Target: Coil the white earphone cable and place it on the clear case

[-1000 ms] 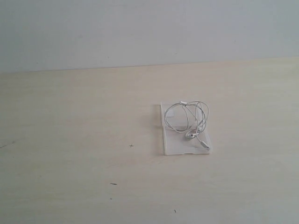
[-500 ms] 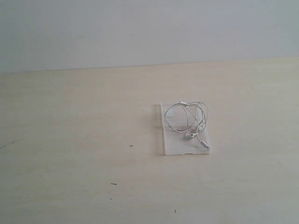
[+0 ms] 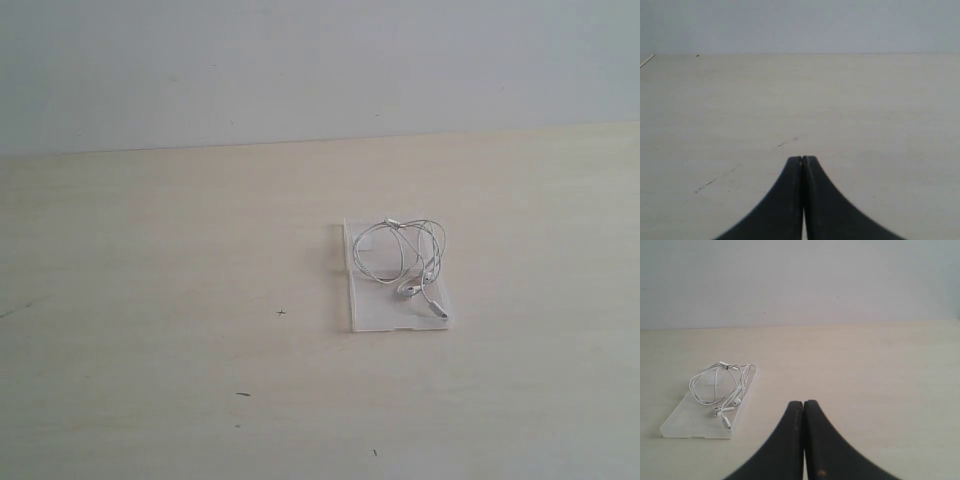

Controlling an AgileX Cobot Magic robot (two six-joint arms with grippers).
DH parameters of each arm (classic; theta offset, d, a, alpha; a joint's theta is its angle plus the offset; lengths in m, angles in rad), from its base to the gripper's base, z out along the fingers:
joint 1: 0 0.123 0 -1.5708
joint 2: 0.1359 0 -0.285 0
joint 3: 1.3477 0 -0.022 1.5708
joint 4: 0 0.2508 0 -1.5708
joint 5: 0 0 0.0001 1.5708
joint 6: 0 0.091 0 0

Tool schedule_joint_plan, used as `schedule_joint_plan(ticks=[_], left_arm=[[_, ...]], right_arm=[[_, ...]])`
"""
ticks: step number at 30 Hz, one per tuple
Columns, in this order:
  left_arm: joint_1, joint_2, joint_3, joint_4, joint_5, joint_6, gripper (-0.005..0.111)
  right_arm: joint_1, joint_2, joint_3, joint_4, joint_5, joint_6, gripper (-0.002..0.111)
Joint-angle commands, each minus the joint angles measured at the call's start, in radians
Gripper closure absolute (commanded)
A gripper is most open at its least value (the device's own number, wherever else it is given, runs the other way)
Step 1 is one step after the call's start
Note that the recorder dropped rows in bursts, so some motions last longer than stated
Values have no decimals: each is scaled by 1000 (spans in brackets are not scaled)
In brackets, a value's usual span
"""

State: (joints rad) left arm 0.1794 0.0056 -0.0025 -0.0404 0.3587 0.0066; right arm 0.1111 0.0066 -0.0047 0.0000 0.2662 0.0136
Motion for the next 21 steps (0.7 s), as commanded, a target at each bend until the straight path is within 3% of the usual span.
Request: schedule_joint_plan(ticks=[1, 21], left_arm=[[2, -6, 2, -9, -4, 13, 107], [2, -6, 2, -14, -6, 13, 107]], right_arm=[[-6, -7, 5, 0, -8, -7, 108], [-6, -7, 5, 0, -6, -7, 108]])
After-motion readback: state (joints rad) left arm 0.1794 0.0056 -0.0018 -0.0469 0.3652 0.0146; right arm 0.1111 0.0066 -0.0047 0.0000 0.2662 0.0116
